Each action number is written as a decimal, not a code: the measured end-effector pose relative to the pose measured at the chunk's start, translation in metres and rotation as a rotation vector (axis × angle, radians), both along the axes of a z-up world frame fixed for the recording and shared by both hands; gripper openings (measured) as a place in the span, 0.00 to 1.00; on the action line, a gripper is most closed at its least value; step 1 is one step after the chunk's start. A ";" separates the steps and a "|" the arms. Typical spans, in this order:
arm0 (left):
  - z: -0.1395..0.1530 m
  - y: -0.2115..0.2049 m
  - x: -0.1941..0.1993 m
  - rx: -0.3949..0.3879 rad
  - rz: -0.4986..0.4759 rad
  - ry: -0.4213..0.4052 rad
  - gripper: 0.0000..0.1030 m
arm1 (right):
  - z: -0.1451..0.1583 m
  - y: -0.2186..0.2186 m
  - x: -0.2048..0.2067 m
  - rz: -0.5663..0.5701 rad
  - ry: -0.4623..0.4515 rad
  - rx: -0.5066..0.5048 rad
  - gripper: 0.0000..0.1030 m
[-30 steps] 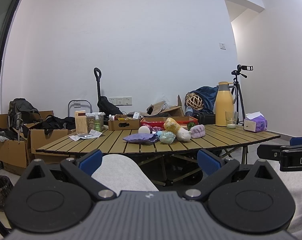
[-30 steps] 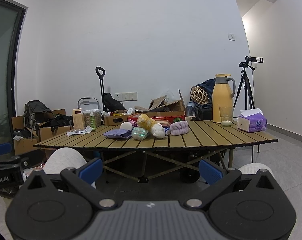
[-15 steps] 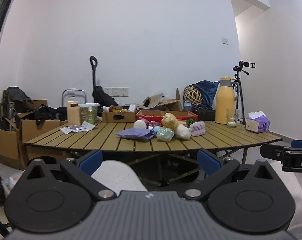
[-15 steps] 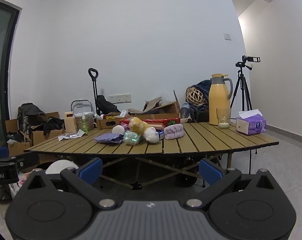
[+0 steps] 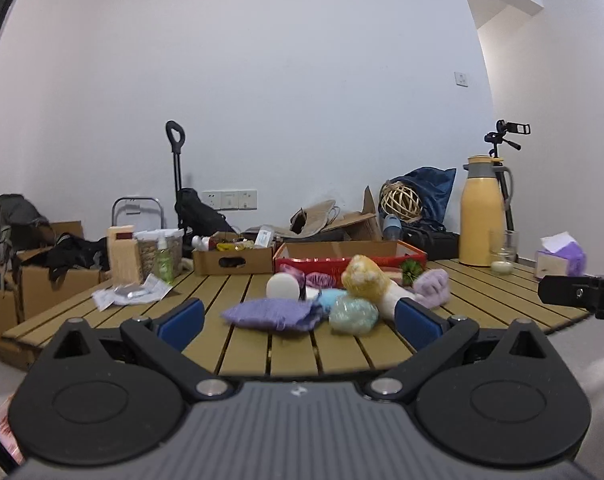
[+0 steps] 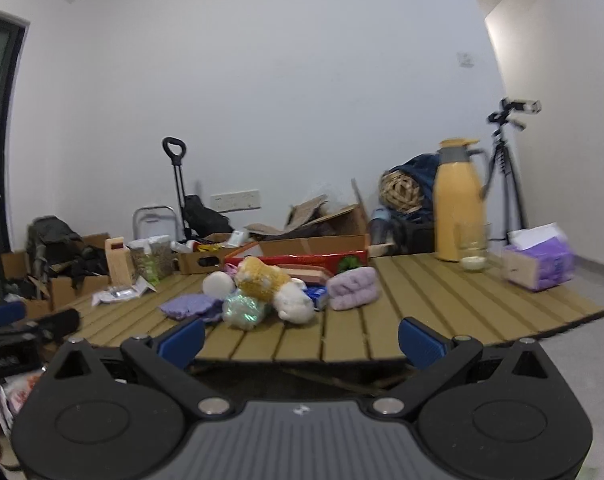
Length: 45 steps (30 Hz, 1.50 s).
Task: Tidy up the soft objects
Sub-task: 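Reach the right tool to the yellow-white plush dog and grasp it, then carry the plush dog with the right tool into the cardboard box and release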
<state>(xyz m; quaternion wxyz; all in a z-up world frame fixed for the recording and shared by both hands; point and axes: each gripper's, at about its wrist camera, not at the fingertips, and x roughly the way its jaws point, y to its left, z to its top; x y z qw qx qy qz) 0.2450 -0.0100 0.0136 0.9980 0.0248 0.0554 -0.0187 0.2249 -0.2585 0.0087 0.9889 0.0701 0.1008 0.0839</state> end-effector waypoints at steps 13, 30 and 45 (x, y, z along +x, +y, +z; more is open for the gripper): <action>-0.005 -0.046 0.216 -0.008 -0.172 0.103 0.70 | -0.038 0.008 0.252 0.196 0.231 0.013 0.78; -0.047 -0.009 0.290 -0.312 -0.292 0.334 0.45 | -0.074 0.006 0.314 0.328 0.308 0.173 0.45; 0.025 -0.030 0.291 -0.328 -0.352 0.222 0.42 | -0.006 0.021 0.273 0.209 0.119 -0.069 0.37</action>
